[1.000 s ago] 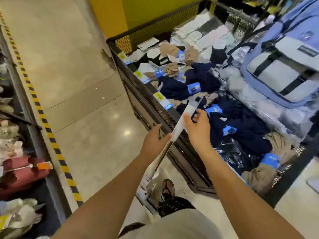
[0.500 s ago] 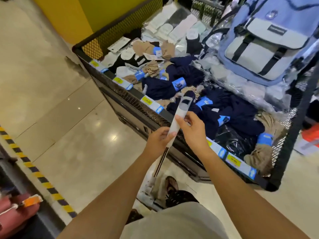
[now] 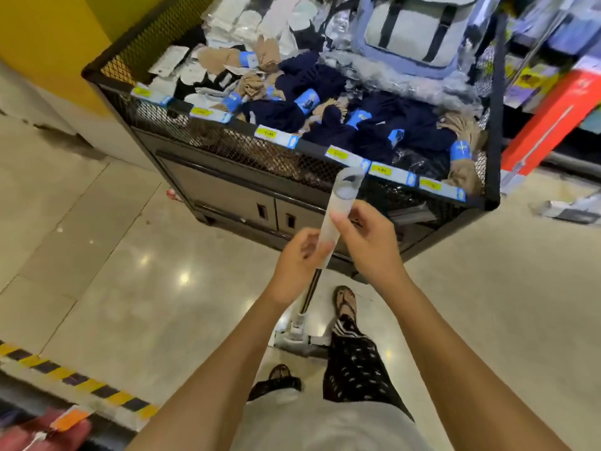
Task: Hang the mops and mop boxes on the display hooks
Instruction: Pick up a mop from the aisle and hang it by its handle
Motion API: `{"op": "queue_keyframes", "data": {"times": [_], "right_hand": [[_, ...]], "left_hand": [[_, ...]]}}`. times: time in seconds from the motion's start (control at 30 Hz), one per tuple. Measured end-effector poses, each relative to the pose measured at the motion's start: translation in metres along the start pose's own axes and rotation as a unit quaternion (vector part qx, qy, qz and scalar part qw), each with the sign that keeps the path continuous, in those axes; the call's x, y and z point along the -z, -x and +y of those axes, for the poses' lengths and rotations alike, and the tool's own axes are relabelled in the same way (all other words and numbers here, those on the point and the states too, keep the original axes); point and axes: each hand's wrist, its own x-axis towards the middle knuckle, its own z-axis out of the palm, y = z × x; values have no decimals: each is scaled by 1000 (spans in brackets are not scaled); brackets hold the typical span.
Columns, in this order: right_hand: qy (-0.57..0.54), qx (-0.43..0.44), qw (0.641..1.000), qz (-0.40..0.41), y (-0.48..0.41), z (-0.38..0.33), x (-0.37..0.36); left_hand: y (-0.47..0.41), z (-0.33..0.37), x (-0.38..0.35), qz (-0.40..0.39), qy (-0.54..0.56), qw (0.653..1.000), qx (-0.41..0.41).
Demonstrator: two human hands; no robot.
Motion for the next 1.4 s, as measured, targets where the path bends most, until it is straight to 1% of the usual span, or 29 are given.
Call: {"op": "queue_keyframes", "data": {"times": [0.07,0.13,0.3,0.43,0.57,0.73,0.9,1.17,1.3,1.4], "right_hand": [[30,31,999,19,24,-2,2],[33,47,998,38,37,-10,7],[-9,41,988,148,73,-27,57],[-57,39,972,225,95,-37,115],[-83,46,956,277,117,-36,178],[-89,46,935,341,155,-17,265],[-77,23,919,387,200,4,360],[5,-6,894,449,271,46,494],[45,-11,872,487,300,68,545],[65,-20,855,515,314,85,577]], "left_hand": [[18,2,-6,7,-14,1000,-22],[26,7,-12,9,-14,999,-34],[41,42,-61,-64,-66,991,-94],[47,69,-118,-113,-59,983,-131],[53,92,-187,-154,-38,975,-154],[63,101,-284,-220,-42,963,-150],[81,105,-393,-286,-30,948,-136],[120,98,-556,-360,2,924,-128],[139,92,-626,-398,27,909,-119],[147,85,-672,-429,31,898,-98]]}}
